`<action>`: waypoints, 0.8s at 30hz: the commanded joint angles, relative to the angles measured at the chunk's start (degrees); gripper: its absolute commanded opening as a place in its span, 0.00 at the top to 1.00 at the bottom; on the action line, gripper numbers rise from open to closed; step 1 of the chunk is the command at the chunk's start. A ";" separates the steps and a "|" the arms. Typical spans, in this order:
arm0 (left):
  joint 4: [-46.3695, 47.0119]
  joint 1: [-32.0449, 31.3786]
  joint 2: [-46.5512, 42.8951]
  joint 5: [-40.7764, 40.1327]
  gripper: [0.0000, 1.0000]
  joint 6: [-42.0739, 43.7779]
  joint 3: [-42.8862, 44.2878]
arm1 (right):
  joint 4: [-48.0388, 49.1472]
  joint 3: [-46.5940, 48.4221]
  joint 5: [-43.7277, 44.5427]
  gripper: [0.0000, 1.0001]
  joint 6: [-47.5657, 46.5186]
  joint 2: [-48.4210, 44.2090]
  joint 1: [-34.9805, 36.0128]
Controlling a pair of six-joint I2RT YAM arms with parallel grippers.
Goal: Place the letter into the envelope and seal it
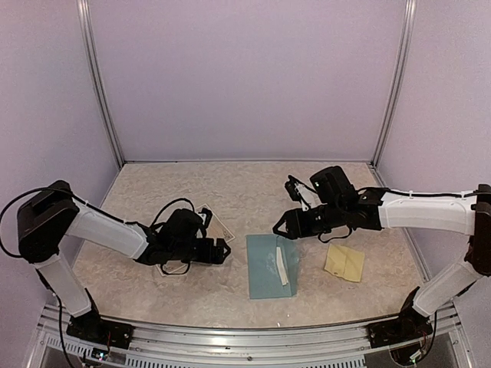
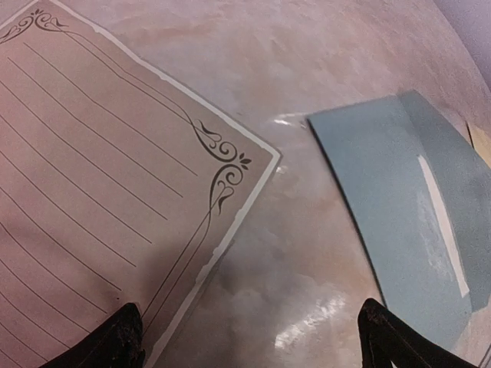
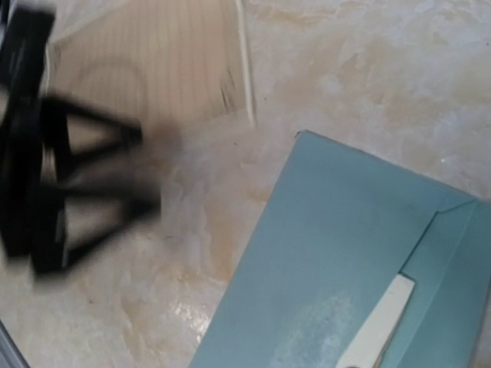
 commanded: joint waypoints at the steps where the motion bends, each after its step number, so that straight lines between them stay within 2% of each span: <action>1: -4.13 -9.61 0.66 3.81 0.08 -5.55 -1.58 | 1.52 -1.50 0.18 0.50 0.25 -1.59 0.51; 6: -5.87 -17.43 -1.33 2.51 0.08 -9.09 1.63 | 2.81 -2.59 0.03 0.50 1.50 -1.02 0.54; 11: -11.79 -18.10 -7.08 -1.70 0.06 -8.47 6.29 | 3.39 -1.64 -0.93 0.50 1.51 1.74 0.52; 15: -16.87 -14.16 -13.48 -3.27 0.05 -8.80 6.23 | 3.62 0.75 -1.72 0.50 0.97 5.46 0.53; 24: -18.15 -3.80 -23.52 3.12 0.05 -11.96 -4.96 | 3.98 10.32 -7.79 0.54 -3.69 18.32 0.56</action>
